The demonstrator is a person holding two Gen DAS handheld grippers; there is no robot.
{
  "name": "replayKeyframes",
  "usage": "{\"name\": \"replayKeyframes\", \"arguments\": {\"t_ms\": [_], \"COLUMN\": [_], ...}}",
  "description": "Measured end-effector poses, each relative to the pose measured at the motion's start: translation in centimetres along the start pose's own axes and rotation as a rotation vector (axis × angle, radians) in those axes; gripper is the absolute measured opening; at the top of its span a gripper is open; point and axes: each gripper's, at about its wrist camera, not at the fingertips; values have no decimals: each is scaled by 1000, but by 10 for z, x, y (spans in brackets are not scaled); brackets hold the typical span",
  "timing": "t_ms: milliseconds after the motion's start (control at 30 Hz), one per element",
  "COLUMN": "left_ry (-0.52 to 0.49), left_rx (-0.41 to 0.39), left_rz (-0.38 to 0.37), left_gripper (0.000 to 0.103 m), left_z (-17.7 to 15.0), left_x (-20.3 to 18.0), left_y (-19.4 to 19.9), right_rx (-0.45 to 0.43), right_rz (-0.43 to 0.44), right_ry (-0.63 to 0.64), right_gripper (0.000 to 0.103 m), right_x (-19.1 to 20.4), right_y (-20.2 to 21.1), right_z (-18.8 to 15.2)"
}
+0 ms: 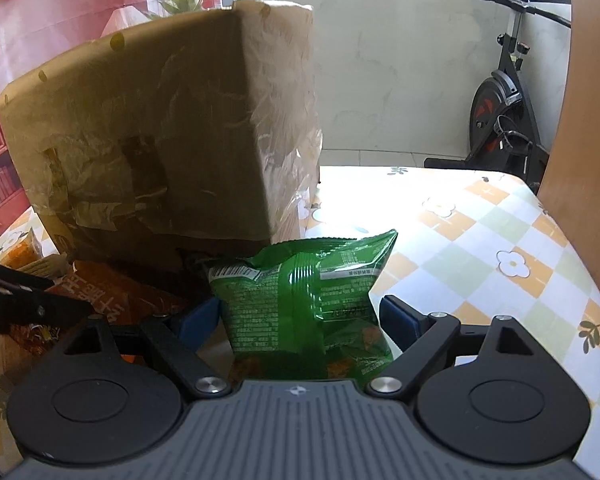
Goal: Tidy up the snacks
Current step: 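Grasp the green chip bag with the right tool while the left tool approaches the orange bag, then carry the green bag and orange bag over the box and release both inside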
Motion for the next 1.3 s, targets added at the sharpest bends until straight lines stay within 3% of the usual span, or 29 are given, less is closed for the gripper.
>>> {"name": "replayKeyframes", "arguments": {"t_ms": [233,300,500,600,733,1300], "left_ry": [53,48,33,27,18,18], "left_rx": [0,-21,-41,-55,-87,-198], "left_rz": [-11,-22,-41,-42,-58,-125], "left_gripper": [89,76,66,65,65,65], "left_z": [-3,-5,-8,-10,-11,-44], "left_x": [7,10,13,14,13,14], "left_y": [-7,-3,7,17,31,85], "right_rx": [13,15,54,36,25,-74], "right_rz": [-6,-9,-48,-41,-31,-44], "right_ry": [-10,-1,33,16,-42,-43], "right_gripper": [90,90,93,90,77,72], "right_x": [0,2,7,5,-1,13], "right_y": [-3,-2,-6,-5,3,91], "right_z": [0,0,-6,-7,-6,-5]}}
Point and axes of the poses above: each gripper's, at about its wrist camera, not at the fingertips, and y roughly against the way its jaws point, x to its left, z to its top, and after that the axes turned 4 degrees about -y, right-handed
